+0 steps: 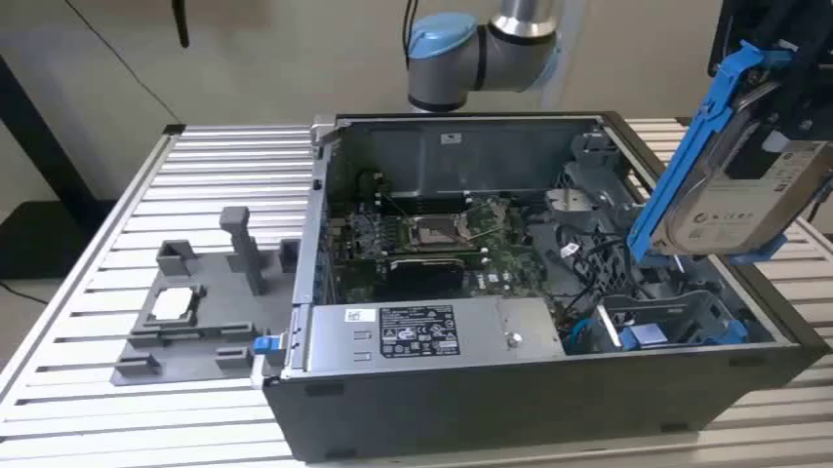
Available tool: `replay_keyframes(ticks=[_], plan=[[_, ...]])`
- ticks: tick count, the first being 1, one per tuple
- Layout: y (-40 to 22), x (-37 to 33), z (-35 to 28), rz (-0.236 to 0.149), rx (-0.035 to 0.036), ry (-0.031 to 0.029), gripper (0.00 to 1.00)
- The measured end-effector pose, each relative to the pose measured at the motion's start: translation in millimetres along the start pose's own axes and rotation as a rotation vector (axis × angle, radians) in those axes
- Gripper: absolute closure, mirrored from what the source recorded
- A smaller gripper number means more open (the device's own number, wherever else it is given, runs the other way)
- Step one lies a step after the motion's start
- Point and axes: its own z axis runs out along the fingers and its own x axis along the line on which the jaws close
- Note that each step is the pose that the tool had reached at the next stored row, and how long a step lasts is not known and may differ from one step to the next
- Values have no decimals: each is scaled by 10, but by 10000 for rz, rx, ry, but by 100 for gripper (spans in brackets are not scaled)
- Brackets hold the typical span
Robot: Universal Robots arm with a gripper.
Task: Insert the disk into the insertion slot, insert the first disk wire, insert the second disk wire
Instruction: 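Insert the disk into the insertion slot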
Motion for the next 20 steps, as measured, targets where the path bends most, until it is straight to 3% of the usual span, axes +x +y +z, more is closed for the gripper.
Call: replay_keyframes(ticks=[12,20], plan=[[-1,0,12,0,0,-1,67],[-9,12,118,1,0,1,67]])
